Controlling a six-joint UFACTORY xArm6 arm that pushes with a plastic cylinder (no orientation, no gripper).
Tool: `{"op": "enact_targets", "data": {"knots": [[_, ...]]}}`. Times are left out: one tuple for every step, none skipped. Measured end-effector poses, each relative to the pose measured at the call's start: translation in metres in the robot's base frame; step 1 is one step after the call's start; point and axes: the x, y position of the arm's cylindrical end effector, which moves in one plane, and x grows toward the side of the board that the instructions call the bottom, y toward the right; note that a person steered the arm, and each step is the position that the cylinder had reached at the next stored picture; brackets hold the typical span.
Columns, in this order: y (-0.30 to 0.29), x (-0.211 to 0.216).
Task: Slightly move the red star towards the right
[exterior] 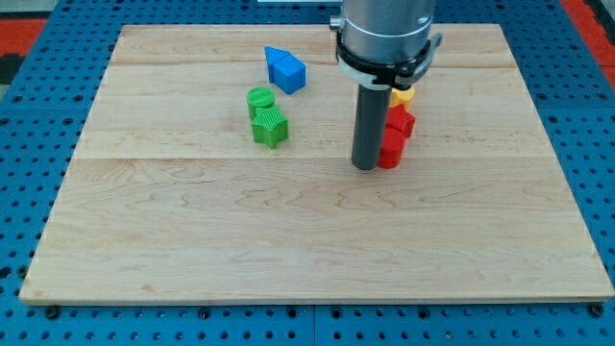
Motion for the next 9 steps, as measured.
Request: {"op": "enact_targets", "data": {"knots": [[0.038,0.0],[0.022,0.018],[-0.032,-0.011],[-0.025,-0.035],[-0.02,-0.058],[-0.004,-0.069],[0.003,-0.069],[0.012,-0.069],[0.018,-0.069]]}}
